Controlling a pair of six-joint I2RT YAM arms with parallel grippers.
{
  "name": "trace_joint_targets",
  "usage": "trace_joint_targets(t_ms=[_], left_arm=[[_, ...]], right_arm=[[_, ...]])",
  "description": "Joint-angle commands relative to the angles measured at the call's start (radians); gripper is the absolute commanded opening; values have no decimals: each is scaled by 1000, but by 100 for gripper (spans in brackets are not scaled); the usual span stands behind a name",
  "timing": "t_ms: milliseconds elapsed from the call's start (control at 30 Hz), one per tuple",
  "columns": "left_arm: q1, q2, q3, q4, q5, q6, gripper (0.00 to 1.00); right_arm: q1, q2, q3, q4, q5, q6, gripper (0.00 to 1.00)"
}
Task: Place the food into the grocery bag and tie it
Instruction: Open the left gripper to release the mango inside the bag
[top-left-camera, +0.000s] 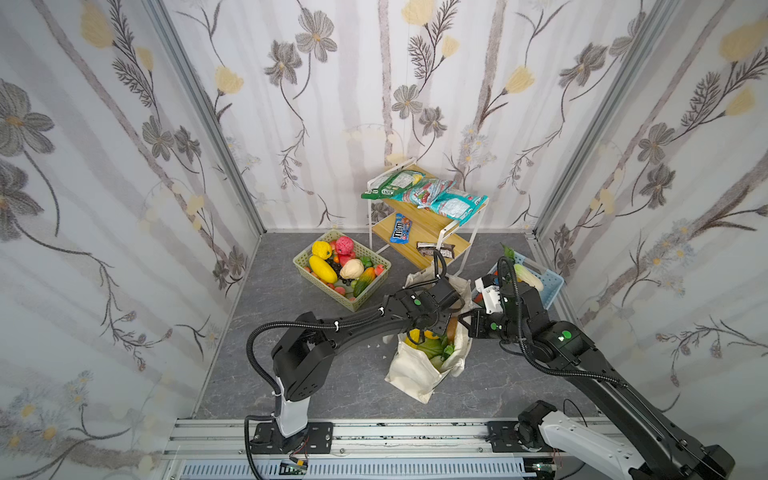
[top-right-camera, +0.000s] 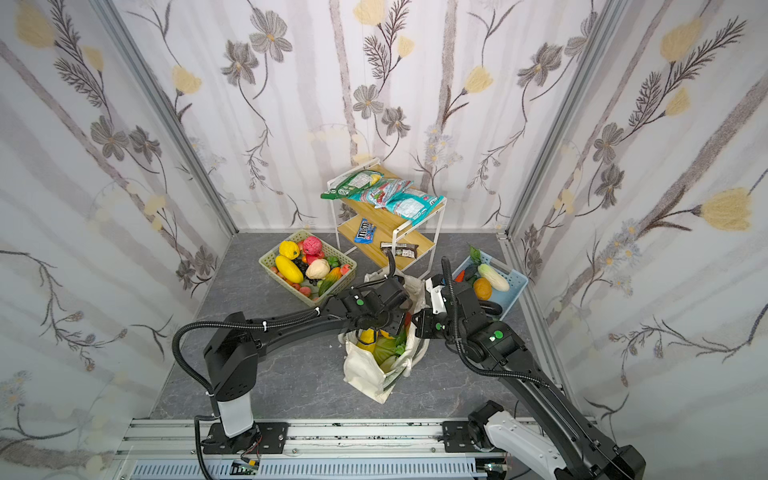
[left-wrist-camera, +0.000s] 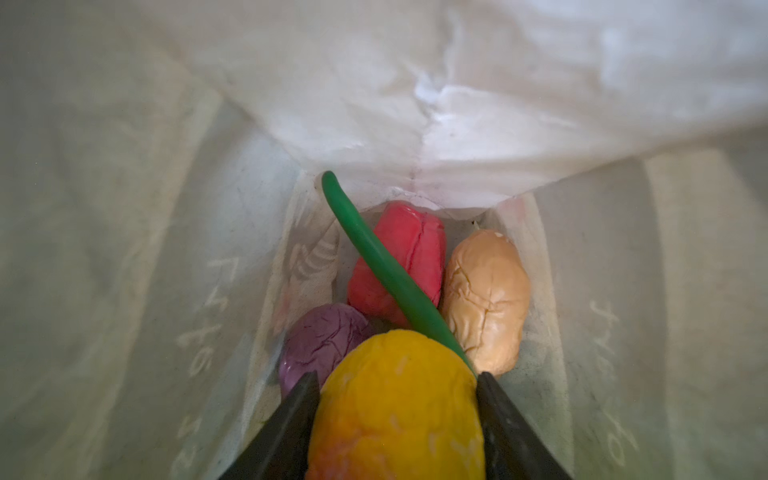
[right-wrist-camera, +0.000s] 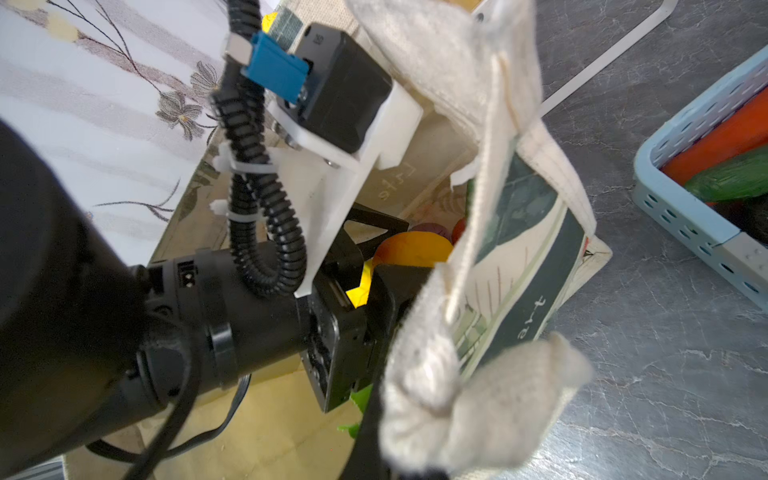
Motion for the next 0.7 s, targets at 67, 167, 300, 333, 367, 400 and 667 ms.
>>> trace_joint_targets(t_ms=[67,167,300,333,367,400,667], left_arm=[[1,7,19,-48,-1,-10,60],[0,-4,31,-59,-2,-10,65],[1,-26,51,-69,15,-7,72],[1,-31,57,-71,19,-5,74],[0,-37,62,-72,26,-5,75],[1,-47,67,-73,31,-2,76],[13,-109,110,-84,58,6,78]], right_arm=[[2,-4,-5,36,1,-1,3],[2,-3,-8,37,1,-1,3],[2,-4,-9,36,1,-2,3],[2,-3,-8,36,1,-1,3],[2,-4,-8,35,1,0,3],[2,-3,-8,36,1,0,3],[2,-3,-9,36,3,1,3]])
